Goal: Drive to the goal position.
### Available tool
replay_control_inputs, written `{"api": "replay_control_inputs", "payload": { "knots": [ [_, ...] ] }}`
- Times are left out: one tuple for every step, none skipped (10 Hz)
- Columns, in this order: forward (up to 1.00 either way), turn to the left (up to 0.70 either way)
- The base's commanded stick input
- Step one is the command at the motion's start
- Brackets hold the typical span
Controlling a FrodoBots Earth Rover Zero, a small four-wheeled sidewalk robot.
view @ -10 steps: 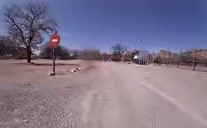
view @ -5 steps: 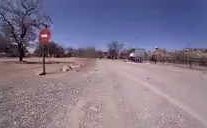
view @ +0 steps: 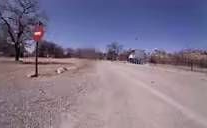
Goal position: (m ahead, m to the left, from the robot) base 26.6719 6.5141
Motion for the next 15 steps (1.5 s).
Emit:
{"api": "replay_control_inputs", "payload": {
  "knots": [
    [1.0, -0.27],
    [1.0, -0.27],
    [1.0, -0.24],
    [1.0, -0.11],
    [1.0, 0.0],
    [1.0, 0.0],
    [1.0, 0.0],
    [1.0, -0.27],
    [1.0, -0.27],
    [1.0, 0.0],
    [1.0, 0.0],
    [1.0, 0.0],
    [1.0, 0.0],
    [1.0, 0.0],
    [1.0, 0.0]
  ]
}}
